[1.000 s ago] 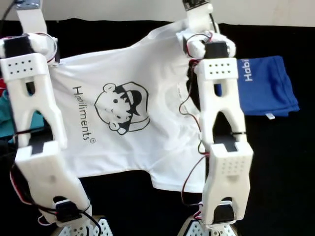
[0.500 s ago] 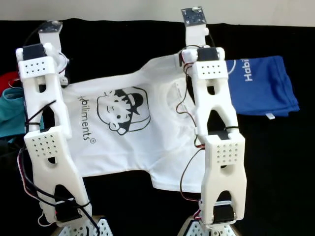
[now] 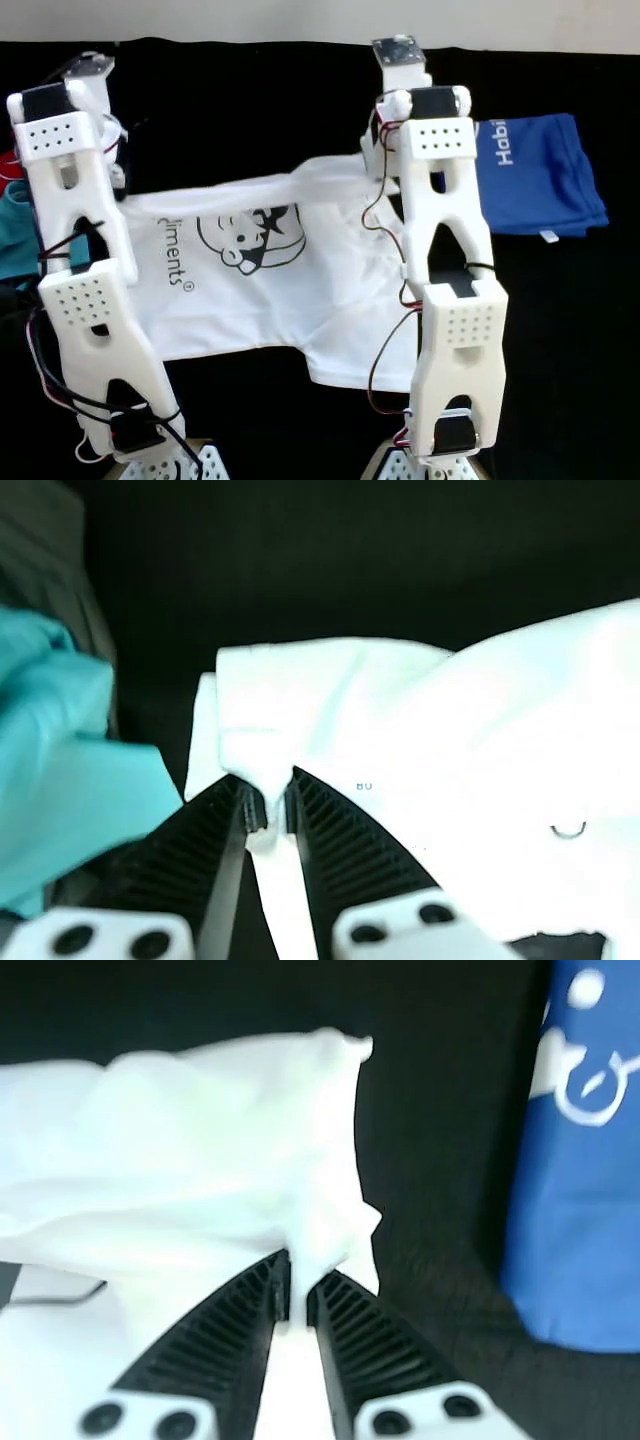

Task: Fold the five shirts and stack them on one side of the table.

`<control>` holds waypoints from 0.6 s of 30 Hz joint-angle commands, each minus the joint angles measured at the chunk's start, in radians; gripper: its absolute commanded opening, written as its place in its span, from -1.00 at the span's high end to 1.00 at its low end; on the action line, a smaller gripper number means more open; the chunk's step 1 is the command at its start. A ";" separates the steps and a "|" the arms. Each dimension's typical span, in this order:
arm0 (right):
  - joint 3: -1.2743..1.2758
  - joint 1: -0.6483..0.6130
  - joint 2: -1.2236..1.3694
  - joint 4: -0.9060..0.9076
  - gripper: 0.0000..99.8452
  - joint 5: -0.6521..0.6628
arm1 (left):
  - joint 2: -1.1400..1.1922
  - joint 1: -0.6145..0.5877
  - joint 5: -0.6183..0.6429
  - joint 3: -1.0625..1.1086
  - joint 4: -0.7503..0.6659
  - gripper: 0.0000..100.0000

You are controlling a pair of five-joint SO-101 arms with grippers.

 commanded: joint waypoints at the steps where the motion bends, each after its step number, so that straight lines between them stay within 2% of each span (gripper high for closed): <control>1: -0.045 0.021 -0.059 0.085 0.99 0.000 | -0.156 -0.036 -0.052 0.143 0.011 0.98; 7: 0.134 0.036 -0.159 0.085 0.99 0.006 | -0.292 -0.053 -0.104 0.344 0.011 0.98; 15: 0.688 0.059 -0.530 -0.047 0.99 0.009 | -0.455 -0.056 -0.209 0.625 0.011 0.98; 18: 0.898 0.074 -0.676 -0.120 0.99 0.078 | -0.526 -0.056 -0.235 0.750 0.003 0.98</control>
